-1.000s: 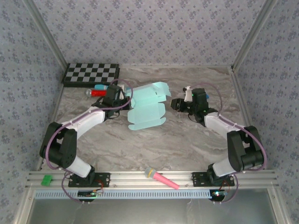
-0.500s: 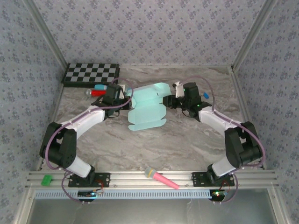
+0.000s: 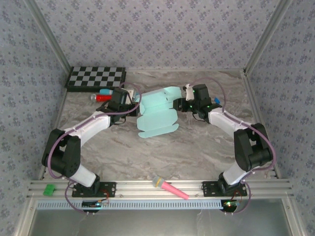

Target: Fold the paper box

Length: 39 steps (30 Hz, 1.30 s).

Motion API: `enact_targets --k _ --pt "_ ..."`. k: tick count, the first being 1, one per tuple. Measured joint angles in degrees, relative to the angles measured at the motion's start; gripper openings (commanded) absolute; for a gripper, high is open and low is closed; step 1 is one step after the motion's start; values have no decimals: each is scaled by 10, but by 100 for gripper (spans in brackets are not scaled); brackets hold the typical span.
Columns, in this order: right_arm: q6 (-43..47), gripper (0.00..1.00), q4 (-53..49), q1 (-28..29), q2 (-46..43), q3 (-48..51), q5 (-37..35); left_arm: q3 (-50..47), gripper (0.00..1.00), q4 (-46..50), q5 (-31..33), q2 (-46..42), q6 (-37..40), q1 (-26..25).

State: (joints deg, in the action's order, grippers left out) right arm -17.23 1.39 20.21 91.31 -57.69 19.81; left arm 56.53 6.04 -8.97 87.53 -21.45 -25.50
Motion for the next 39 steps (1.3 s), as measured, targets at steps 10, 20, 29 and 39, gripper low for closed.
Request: enact_targets --k 10,20,29,39 --pt "-1 45 0 2 18 0 -19 0 0 -2 -11 0 0 0" --pt "-12 43 4 5 30 -6 -21 0 0 -2 -17 0 0 0" --pt "-37 46 46 4 30 -7 53 1 0 0 -6 0 0 0" --pt "-80 45 108 3 30 9 105 2 0 0 -2 0 -2 0"
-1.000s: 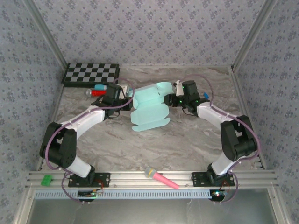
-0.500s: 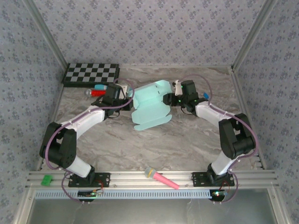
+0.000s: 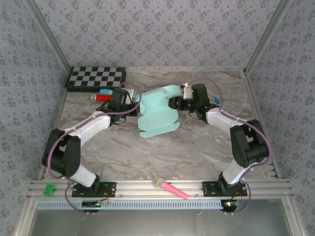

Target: Fold the paper box

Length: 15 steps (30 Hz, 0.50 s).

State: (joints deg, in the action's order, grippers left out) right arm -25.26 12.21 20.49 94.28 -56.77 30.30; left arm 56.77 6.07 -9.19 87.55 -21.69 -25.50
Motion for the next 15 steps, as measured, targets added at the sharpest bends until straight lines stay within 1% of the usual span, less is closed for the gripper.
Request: enact_targets --k 6,15 --pt "-21 45 31 2 7 3 23 7 0 2 0 5 0 -2" --pt "-24 46 33 10 24 3 28 8 0 9 0 7 0 -2"
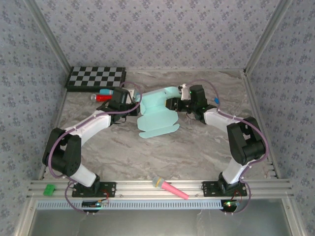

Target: Fold the paper box

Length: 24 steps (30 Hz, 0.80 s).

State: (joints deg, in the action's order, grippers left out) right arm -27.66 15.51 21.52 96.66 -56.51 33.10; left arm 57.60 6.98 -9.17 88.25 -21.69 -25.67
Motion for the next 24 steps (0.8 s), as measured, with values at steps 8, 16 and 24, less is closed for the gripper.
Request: enact_targets --k 8,16,24 --pt "21 48 -34 0 -13 0 -21 0 0 2 10 0 0 -1" --pt "88 53 -137 -4 -110 0 -88 12 0 13 15 2 7 6" --pt "138 53 -215 -62 -186 1 -110 39 0 36 12 4 49 19"
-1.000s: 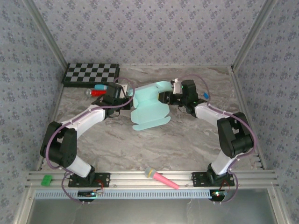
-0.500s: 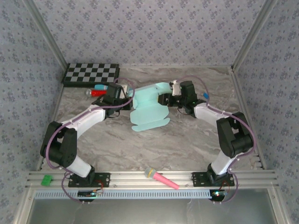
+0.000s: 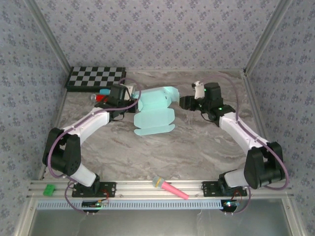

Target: Fold the paper box

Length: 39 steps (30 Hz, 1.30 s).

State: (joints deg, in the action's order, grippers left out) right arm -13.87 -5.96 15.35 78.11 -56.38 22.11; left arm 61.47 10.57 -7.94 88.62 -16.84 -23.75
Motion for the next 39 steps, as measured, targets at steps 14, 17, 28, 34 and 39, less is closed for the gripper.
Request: enact_targets --k 14,17,28,34,39 --pt "102 47 -42 -82 65 -25 24 22 0 32 -67 0 64 9" --pt "131 46 -42 -76 85 -38 38 22 0 32 -75 0 66 9" --pt "217 46 -39 -30 131 -85 87 22 0 34 -84 0 65 9" --pt "241 47 -46 -14 135 -95 111 23 0 34 -84 0 63 9" --pt "254 47 -54 -6 139 -101 132 24 0 34 -85 0 61 9"
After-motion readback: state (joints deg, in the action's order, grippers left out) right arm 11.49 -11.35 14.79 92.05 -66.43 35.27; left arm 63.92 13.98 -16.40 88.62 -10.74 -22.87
